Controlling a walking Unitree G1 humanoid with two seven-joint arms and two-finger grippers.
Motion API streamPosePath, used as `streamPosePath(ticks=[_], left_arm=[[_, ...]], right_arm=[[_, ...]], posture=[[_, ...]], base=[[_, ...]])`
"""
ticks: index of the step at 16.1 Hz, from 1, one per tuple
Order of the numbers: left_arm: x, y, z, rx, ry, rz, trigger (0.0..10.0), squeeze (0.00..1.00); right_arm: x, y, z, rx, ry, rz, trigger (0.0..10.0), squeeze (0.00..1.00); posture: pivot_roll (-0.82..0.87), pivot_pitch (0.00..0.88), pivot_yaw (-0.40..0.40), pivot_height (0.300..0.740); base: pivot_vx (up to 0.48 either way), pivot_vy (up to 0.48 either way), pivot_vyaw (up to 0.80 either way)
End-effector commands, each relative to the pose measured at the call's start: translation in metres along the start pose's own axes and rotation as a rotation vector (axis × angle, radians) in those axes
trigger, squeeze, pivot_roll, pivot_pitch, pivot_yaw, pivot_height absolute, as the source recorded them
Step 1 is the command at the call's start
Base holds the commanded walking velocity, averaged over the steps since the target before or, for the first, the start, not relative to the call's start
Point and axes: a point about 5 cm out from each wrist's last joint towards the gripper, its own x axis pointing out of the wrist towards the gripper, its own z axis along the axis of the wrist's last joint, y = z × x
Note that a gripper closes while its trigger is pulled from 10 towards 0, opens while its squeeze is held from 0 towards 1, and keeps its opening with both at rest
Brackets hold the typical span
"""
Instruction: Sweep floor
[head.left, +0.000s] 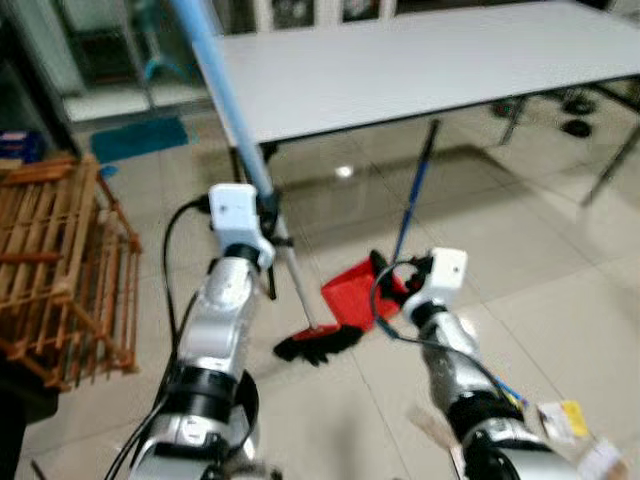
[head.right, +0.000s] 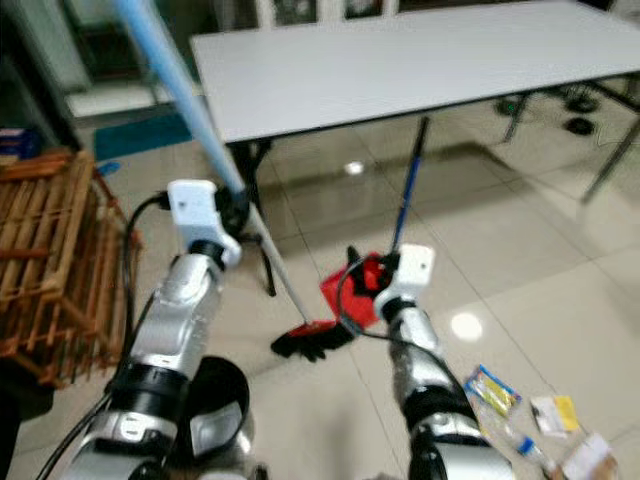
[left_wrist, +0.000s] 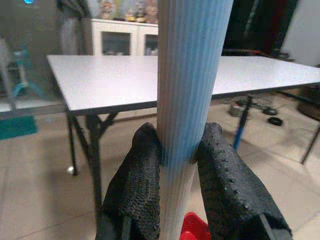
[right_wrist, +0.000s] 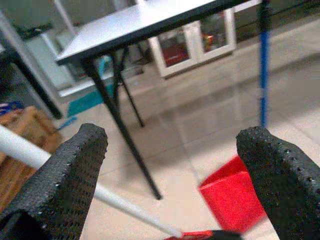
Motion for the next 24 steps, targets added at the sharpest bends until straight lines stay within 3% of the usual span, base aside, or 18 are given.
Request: streamPosePath(ticks=[1,7,24], left_arm=[[-0.0008,0.0056,0.0009,-0.001,-0.002,0.016,10.0,0.0],[-0.0001,0.0047,0.0015,-0.006,-0.004,0.014,10.0,0.0],[-0.0003,0.0065,0.0009,-0.013,-0.002,0.016,10.0,0.0]], right_arm=[[0.0026,0.0054,0.0006,0.014,0.0,0.012,10.0,0.0],[0.0025,0.005,0.0008,0.014,0.001,0.014,10.0,0.0],[0.0023,0.0054,0.0003,0.018,0.001,0.015,10.0,0.0]], posture=[[-0.01,0.039,0.007,0.74],[-0.01,0.039,0.005,0.74],[-0.01,0.042,0.006,0.74]], base=[[0.0,0.0,0.0],[-0.049,0.0,0.0],[-0.293,0.0,0.0]])
